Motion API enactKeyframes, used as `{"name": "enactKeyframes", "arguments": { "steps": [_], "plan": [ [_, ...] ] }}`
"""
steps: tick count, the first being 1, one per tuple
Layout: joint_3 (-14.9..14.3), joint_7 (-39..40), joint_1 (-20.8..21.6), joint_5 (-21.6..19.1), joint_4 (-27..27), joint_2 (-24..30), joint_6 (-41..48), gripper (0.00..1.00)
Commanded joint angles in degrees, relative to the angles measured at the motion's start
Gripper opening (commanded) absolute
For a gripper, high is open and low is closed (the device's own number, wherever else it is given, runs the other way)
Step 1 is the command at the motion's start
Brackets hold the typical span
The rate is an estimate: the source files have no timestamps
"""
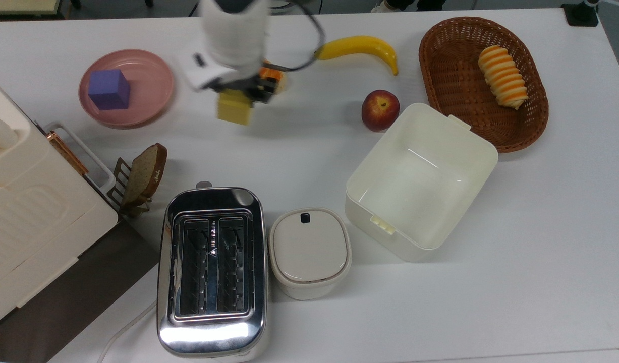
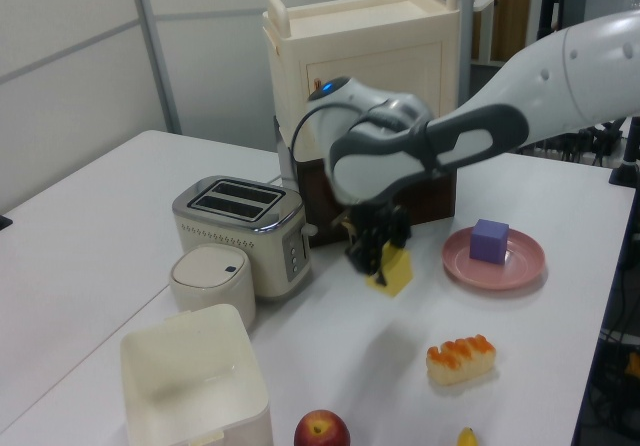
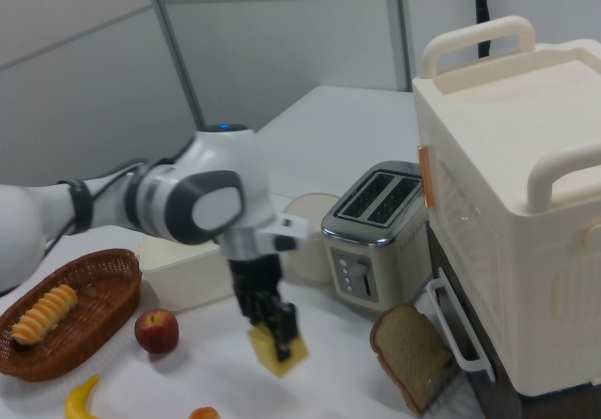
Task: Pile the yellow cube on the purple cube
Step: 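Carry the yellow cube over the purple cube on the pink plate, then lower the yellow cube onto the purple cube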
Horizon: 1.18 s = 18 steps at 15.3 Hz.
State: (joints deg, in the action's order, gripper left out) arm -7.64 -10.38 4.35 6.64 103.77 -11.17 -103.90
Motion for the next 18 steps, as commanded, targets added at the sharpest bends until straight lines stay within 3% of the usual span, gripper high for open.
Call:
{"name": "enactKeyframes", "arguments": {
  "steps": [1, 5, 8, 11, 18],
  "plan": [
    [-9.6, 11.4, -0.9, 0.0, 0.7, 0.7, -2.4, 0.5],
    [-17.5, 21.4, -2.8, -2.1, 0.9, -0.2, -8.1, 0.51],
    [-20.2, 29.4, -4.4, -6.4, 1.2, -3.1, -11.1, 0.51],
    [-20.6, 30.5, -5.3, -6.8, 1.4, -5.6, -14.5, 0.52],
    [-21.4, 34.1, -7.0, -6.9, 3.0, -4.5, -14.0, 0.53]
  ]
}}
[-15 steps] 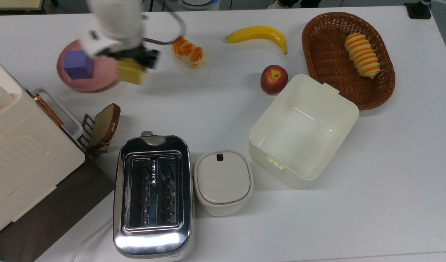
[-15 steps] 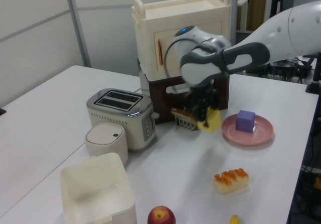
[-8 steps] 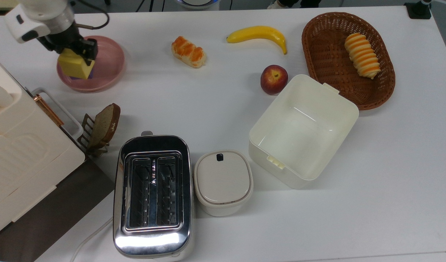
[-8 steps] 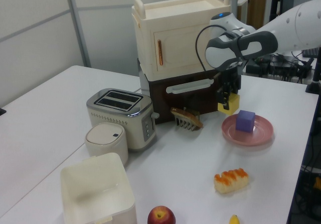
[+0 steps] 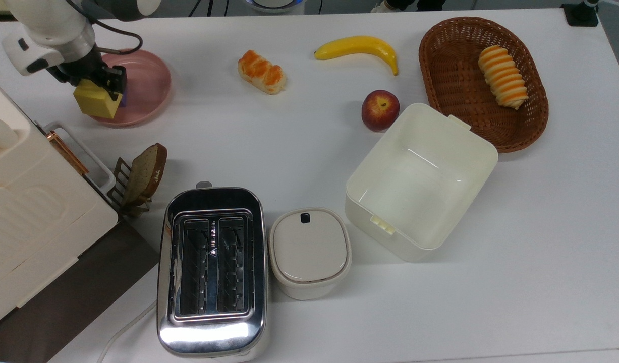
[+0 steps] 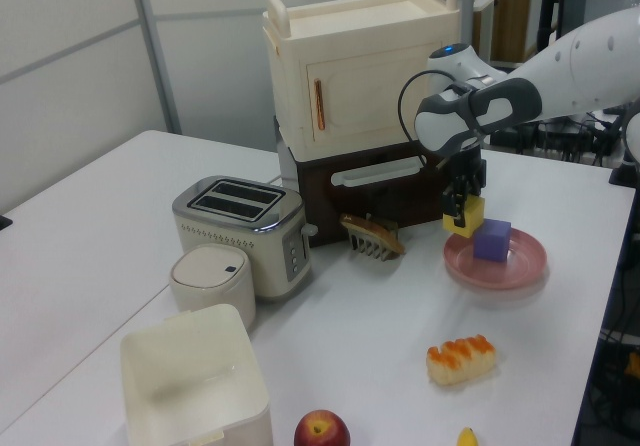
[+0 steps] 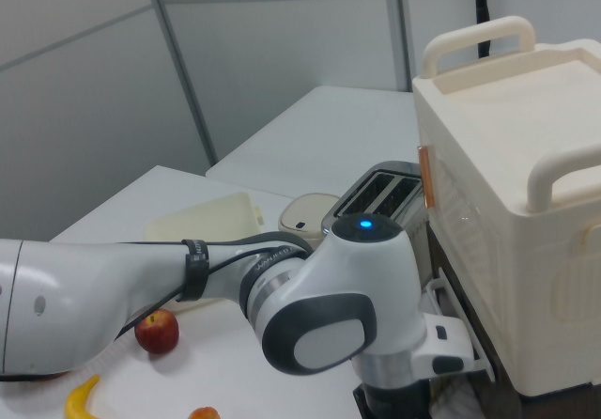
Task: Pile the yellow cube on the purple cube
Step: 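Lower the yellow cube onto the purple cube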
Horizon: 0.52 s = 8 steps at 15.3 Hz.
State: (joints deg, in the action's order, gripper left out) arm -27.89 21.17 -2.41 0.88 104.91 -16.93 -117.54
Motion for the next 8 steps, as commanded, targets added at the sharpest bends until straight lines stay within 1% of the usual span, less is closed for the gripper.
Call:
{"name": "enactKeyframes", "arguments": {
  "steps": [1, 2, 4, 6, 8],
  "plan": [
    [-1.3, 2.9, -0.2, -1.1, 1.9, 1.8, -0.1, 0.54],
    [-1.5, 3.5, -0.4, -1.1, 1.9, 2.5, 0.0, 0.55],
    [-3.2, 6.1, -0.2, -1.1, 1.9, 3.7, 2.7, 0.55],
    [-4.4, 8.4, -0.2, -1.1, 1.7, 5.1, 4.7, 0.56],
    [-6.3, 12.5, -0.2, -1.1, 1.9, 5.9, 6.4, 0.56]
  ]
}}
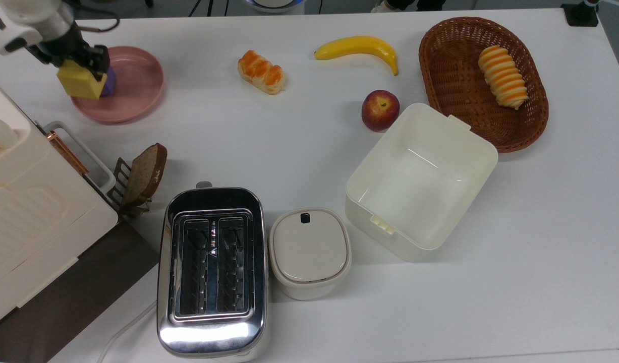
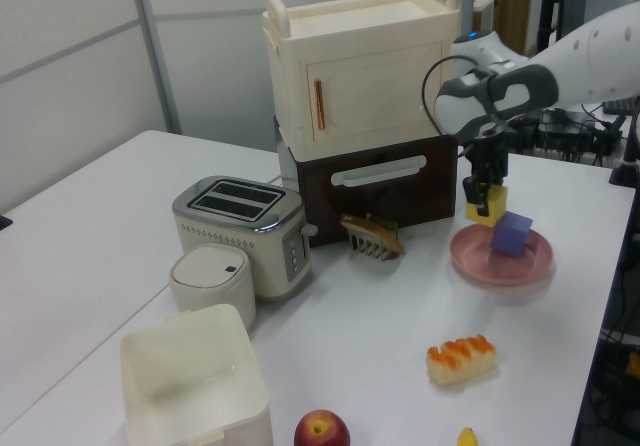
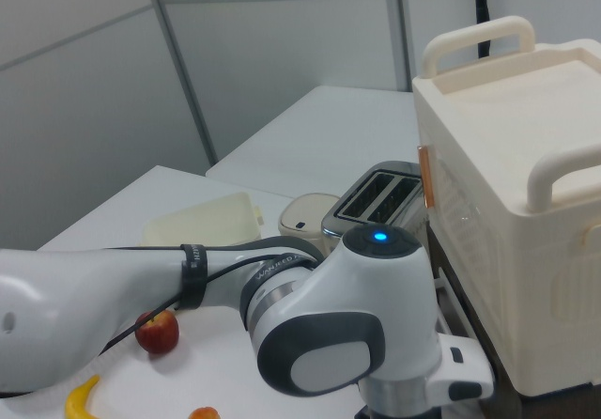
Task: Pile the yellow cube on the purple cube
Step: 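Lower the yellow cube onto the purple cube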
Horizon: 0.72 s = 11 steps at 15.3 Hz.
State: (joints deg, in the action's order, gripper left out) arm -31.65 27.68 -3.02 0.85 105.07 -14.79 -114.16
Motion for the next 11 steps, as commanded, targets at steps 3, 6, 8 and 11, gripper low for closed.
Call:
{"name": "enactKeyframes", "arguments": {
  "steps": [3, 6, 8, 11],
  "plan": [
    [-3.4, 6.9, 0.4, -1.2, 1.7, 3.7, 3.5, 0.56],
    [-3.4, 6.3, 0.8, -2.1, 1.6, 3.5, 3.3, 0.57],
    [-3.4, 6.2, 0.9, -2.7, 1.6, 3.5, 3.2, 0.57],
    [-3.4, 6.7, 0.9, -2.7, 1.7, 3.5, 3.4, 0.58]
  ]
}}
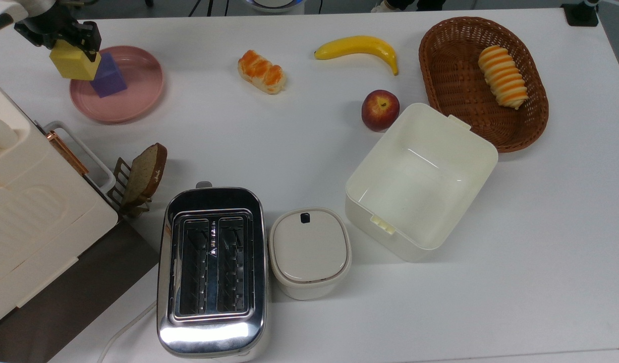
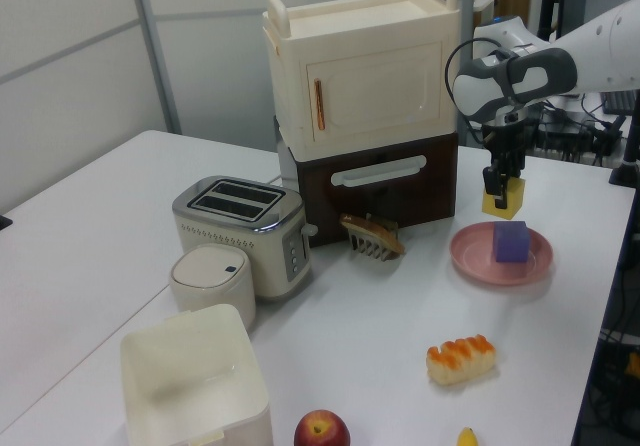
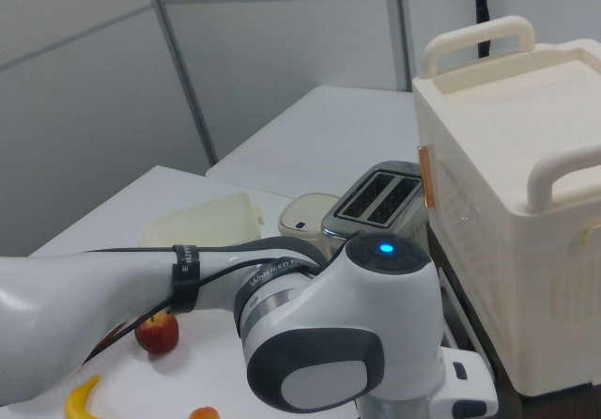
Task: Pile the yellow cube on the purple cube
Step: 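Lower the yellow cube onto the purple cube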
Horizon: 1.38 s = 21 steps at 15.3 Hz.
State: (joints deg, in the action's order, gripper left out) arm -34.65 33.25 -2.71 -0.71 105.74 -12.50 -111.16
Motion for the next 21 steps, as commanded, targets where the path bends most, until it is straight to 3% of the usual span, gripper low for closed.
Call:
{"name": "enactKeyframes", "arguments": {
  "steps": [1, 11, 12, 13, 18, 21],
  "plan": [
    [-0.4, 1.2, 0.7, -1.1, 1.3, 1.1, 0.5, 0.58],
    [-0.2, 7.2, 0.6, -1.1, 2.5, 1.0, 3.7, 0.65],
    [-0.2, 8.0, 0.5, -1.1, 2.5, 1.0, 3.9, 0.9],
    [-0.3, 7.9, 0.4, -1.2, 2.5, 1.0, 3.8, 1.0],
    [-0.3, 6.7, 0.7, -1.2, 2.1, 1.2, 3.8, 1.0],
    [0.5, 1.8, 1.5, -1.3, -0.4, 2.7, 5.6, 1.0]
  ]
}}
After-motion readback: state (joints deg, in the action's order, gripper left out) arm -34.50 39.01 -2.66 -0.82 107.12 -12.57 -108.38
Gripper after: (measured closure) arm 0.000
